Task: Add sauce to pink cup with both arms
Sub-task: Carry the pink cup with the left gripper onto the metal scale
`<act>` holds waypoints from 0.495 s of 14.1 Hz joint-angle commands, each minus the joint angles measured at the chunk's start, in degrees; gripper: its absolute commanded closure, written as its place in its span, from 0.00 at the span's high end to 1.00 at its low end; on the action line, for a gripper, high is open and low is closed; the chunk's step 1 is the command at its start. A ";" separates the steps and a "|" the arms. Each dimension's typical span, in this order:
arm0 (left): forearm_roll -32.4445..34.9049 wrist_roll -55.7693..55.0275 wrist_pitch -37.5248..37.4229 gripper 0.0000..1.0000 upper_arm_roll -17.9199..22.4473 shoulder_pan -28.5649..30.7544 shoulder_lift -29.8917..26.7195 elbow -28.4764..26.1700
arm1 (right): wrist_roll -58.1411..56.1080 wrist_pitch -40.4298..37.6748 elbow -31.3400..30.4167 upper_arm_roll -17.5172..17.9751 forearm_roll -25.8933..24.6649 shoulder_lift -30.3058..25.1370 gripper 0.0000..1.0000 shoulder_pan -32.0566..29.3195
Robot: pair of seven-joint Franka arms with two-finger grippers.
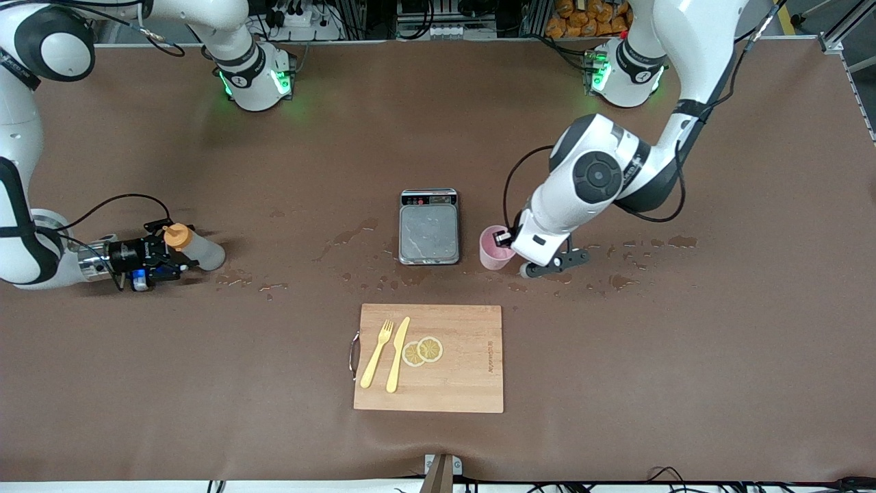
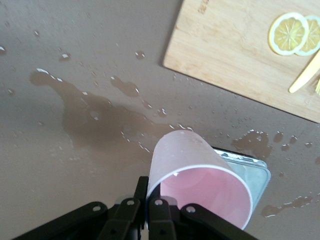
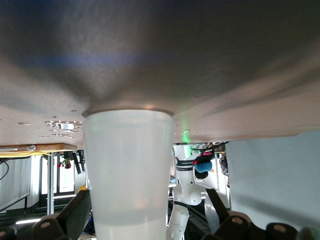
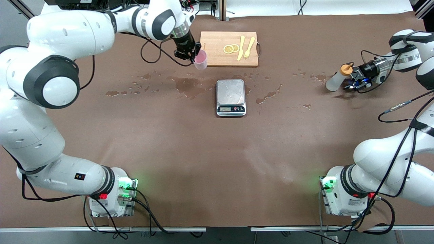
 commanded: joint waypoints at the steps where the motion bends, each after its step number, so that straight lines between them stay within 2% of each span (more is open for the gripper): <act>1: -0.83 -2.78 -1.04 0.00 0.24 -1.92 2.39 3.40 | 1.08 -0.67 0.72 -0.03 1.22 0.48 1.00 0.28; 2: -0.83 -3.92 -1.04 0.00 0.24 -2.80 3.36 4.54 | 1.08 -0.67 0.72 -0.03 1.22 0.48 0.90 0.37; 4: -0.74 -4.72 -0.86 0.00 0.24 -4.56 5.82 6.47 | 0.81 -0.76 0.72 -0.03 1.22 0.48 0.53 0.28; 5: -0.74 -5.07 -0.86 0.00 0.24 -5.61 6.79 7.26 | 0.72 -0.84 0.80 -0.03 1.22 0.48 0.39 0.20; 6: -0.57 -6.29 -0.78 0.00 0.24 -7.02 7.41 7.53 | 0.90 -0.84 0.80 -0.03 1.22 0.48 0.30 0.11; 7: -0.48 -7.44 -0.69 0.00 0.41 -8.25 7.94 7.71 | 1.16 -0.84 0.89 -0.03 1.22 0.48 0.31 0.11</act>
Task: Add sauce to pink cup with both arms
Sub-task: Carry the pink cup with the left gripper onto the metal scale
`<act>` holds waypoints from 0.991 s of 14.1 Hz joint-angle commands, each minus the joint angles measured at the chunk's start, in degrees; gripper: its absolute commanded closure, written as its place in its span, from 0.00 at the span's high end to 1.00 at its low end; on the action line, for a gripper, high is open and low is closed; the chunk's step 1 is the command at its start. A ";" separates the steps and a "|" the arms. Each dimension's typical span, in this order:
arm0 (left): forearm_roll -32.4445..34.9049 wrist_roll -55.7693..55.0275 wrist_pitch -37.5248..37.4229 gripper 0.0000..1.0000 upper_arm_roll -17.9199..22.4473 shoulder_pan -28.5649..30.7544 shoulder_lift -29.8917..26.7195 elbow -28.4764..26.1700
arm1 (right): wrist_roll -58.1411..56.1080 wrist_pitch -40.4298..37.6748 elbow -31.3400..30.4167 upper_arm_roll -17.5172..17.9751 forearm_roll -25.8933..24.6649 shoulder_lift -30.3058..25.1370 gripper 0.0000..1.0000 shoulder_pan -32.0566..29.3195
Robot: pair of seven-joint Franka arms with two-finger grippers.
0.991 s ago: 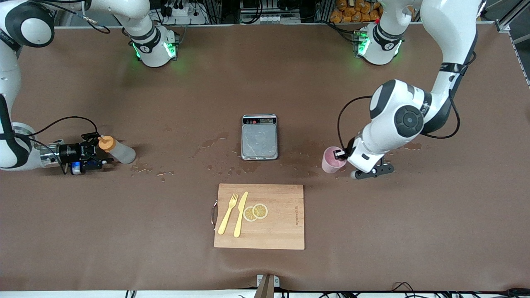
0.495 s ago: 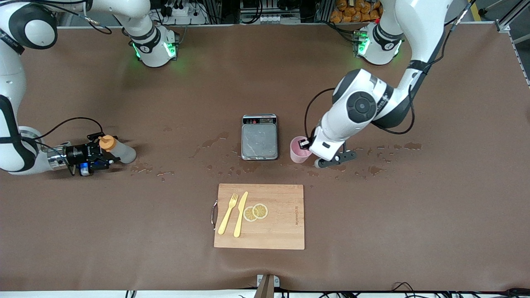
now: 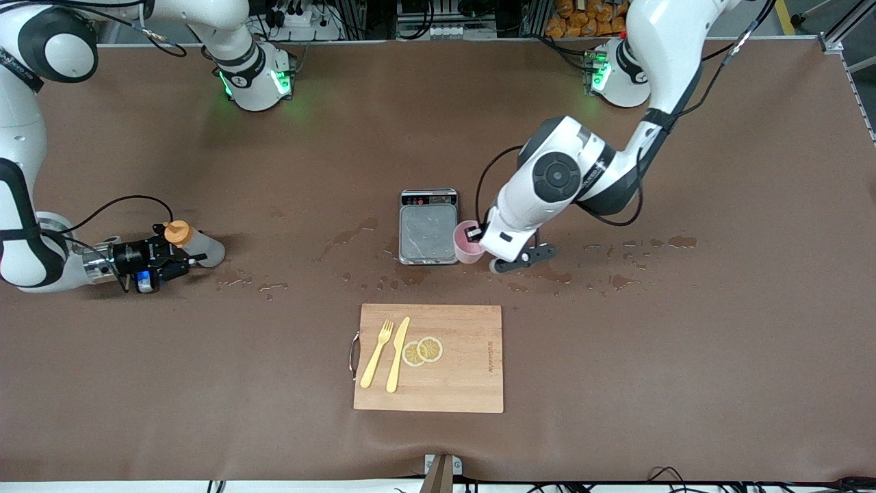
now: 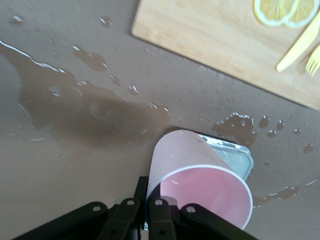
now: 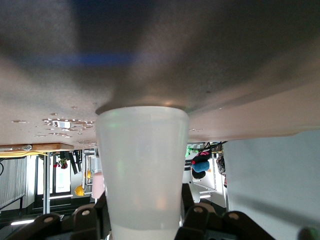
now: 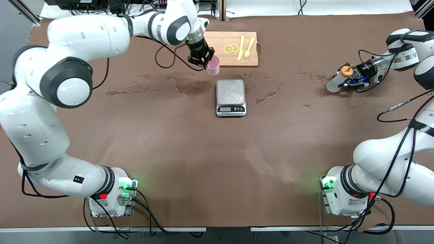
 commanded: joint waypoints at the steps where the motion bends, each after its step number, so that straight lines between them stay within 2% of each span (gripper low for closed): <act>1: -0.38 -3.36 -0.26 0.00 0.53 -3.62 2.62 2.85 | 1.14 -0.79 0.91 0.06 1.02 0.39 0.31 -0.33; 6: 0.06 -7.32 4.83 0.00 1.15 -7.93 5.08 2.85 | 4.20 -1.58 1.44 0.14 0.49 -1.63 0.31 0.28; 14: 3.31 -7.41 5.45 0.00 1.15 -9.87 7.36 2.94 | 10.44 -2.02 1.79 0.23 -0.74 -4.97 0.34 4.32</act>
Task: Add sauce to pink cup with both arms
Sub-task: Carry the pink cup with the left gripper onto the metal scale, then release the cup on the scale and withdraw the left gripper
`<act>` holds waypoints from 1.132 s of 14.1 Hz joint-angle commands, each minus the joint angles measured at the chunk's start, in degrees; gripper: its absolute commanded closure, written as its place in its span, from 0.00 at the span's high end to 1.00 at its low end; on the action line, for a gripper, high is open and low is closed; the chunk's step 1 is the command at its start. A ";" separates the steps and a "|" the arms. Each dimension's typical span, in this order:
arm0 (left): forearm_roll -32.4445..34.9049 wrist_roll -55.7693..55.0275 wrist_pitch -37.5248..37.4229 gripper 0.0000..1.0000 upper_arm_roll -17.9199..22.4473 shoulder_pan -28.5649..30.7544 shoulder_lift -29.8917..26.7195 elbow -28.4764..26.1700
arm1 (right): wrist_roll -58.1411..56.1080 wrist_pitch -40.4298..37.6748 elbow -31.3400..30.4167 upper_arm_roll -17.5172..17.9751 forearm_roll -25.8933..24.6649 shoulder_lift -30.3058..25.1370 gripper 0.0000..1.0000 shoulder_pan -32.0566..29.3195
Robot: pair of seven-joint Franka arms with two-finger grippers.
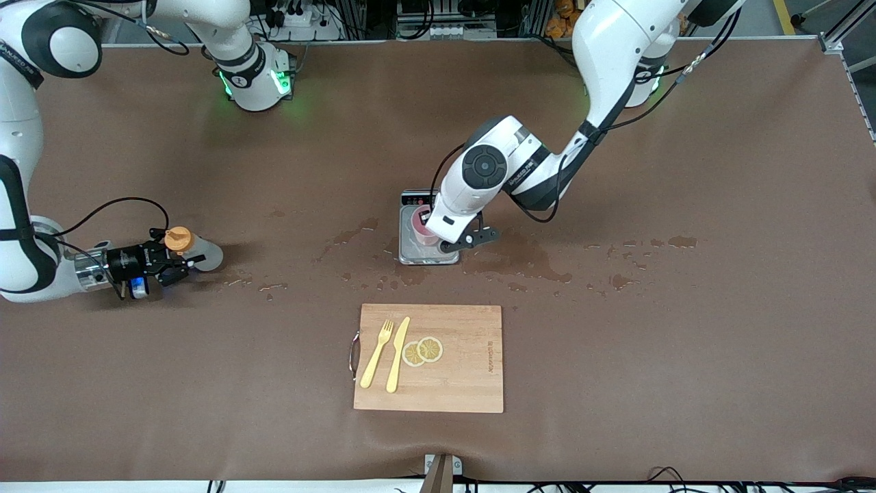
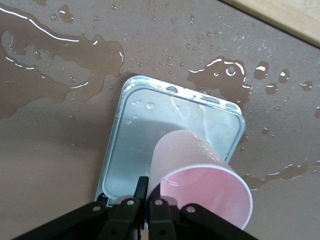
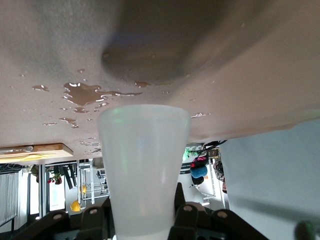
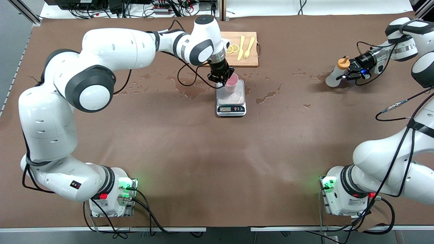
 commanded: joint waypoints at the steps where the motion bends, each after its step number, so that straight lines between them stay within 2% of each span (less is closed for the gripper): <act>1: 1.84 -1.04 0.17 0.00 0.63 -1.37 1.19 1.53 | 4.80 -1.31 -0.13 0.07 -1.18 -3.37 0.34 1.90; 2: 1.76 -1.13 0.17 0.20 0.63 -1.29 1.19 1.53 | 6.12 -1.31 -0.04 0.07 -1.27 -4.08 0.34 2.43; 3: 2.28 -0.35 0.17 0.99 0.63 -1.20 1.19 1.53 | 7.00 -1.40 -0.04 0.24 -1.27 -4.35 0.34 2.61; 5: 4.38 -0.43 0.09 1.00 0.63 -1.29 0.93 1.62 | 7.97 -2.71 0.66 0.25 -1.27 -4.61 0.34 3.23; 10: 4.83 -0.08 -0.18 1.00 0.63 0.38 -1.44 1.62 | 10.35 -3.68 2.07 0.16 -3.02 -6.28 0.35 6.12; 13: 5.18 1.58 -2.19 1.00 0.55 2.75 -5.04 1.62 | 14.74 -3.77 2.59 0.42 -3.56 -7.95 0.35 7.61; 15: 5.18 3.25 -6.31 1.00 0.55 3.89 -8.64 1.44 | 16.84 -3.68 2.69 0.42 -4.69 -9.79 0.35 9.11; 16: 5.18 5.61 -7.55 1.00 0.46 6.42 -10.22 1.44 | 17.46 -3.68 2.77 0.33 -4.87 -10.50 0.35 9.90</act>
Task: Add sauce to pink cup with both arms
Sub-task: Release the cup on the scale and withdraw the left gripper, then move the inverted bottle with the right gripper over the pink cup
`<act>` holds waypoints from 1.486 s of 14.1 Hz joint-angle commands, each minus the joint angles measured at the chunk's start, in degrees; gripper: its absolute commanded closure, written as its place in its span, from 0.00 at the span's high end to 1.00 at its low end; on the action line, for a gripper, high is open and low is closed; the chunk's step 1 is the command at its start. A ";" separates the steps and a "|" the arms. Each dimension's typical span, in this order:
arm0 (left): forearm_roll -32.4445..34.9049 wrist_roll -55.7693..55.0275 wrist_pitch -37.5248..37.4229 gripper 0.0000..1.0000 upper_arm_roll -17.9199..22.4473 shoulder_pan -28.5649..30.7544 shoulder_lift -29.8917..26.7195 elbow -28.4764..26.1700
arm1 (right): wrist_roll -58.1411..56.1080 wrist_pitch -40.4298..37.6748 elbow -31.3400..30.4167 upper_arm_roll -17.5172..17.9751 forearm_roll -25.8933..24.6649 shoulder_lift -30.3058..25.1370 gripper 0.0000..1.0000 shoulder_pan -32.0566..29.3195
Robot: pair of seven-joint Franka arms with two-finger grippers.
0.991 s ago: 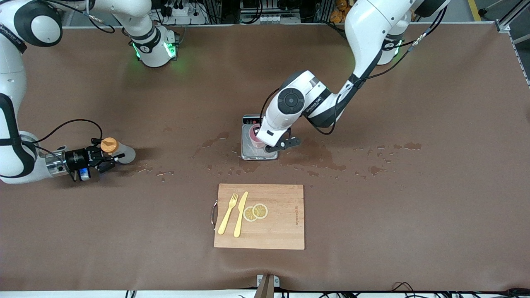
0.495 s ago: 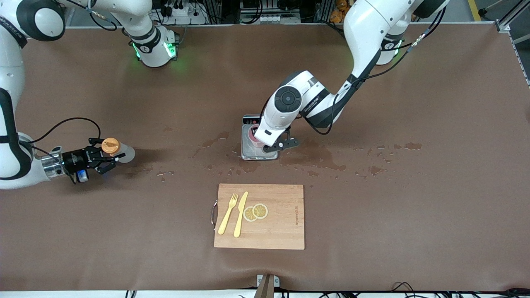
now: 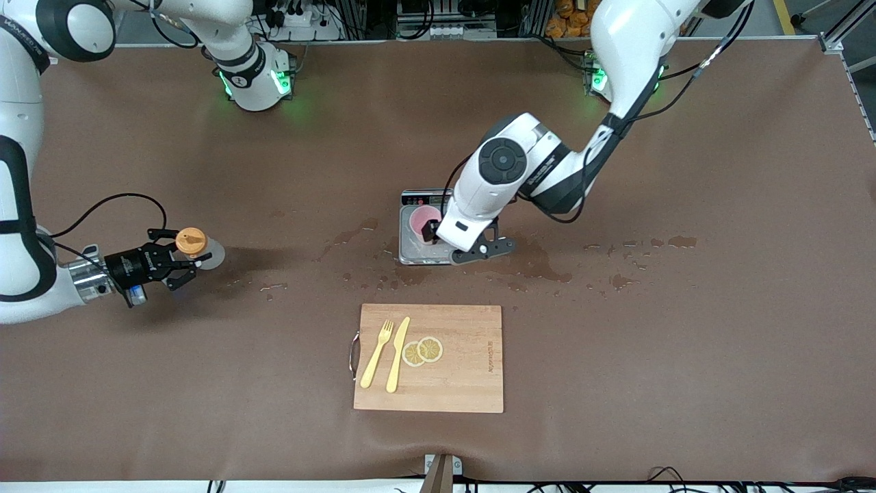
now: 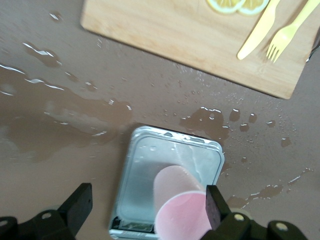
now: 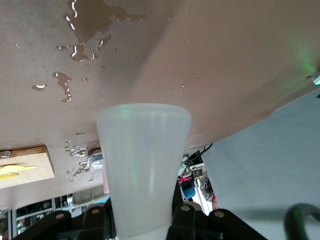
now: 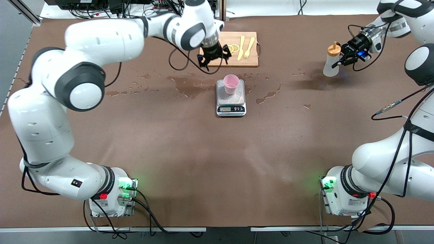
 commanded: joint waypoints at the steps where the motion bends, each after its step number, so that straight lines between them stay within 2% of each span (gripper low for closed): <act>1: 1.37 6.04 -4.53 1.00 -0.47 5.12 -6.39 -1.36 | 2.98 -1.01 -0.22 -0.22 -1.71 -3.40 0.34 1.80; 8: -1.88 18.36 -16.30 1.00 -0.74 17.69 -14.56 -1.45 | 11.93 -0.83 1.54 -0.13 -4.17 -8.06 0.36 7.41; 10: -3.98 23.11 -19.30 1.00 -0.74 22.00 -17.38 -1.45 | 16.05 -0.31 1.63 -0.13 -7.06 -10.08 0.36 10.75; 14: -3.03 25.40 -23.26 1.00 -0.30 24.48 -19.93 -2.15 | 26.07 2.15 1.80 -0.22 -9.18 -12.46 0.34 18.04; 16: -1.54 26.47 -25.54 1.00 -0.21 26.31 -21.25 -2.33 | 30.03 3.47 1.80 -0.22 -12.24 -13.16 0.32 21.21; 19: -1.97 36.19 -26.60 1.00 -0.04 31.58 -22.74 -2.07 | 36.09 3.74 1.89 -0.22 -15.42 -13.95 0.31 25.25; 21: -1.97 37.98 -28.19 1.00 0.57 31.34 -23.45 -2.24 | 40.48 3.57 4.34 -0.22 -15.95 -13.87 0.27 27.28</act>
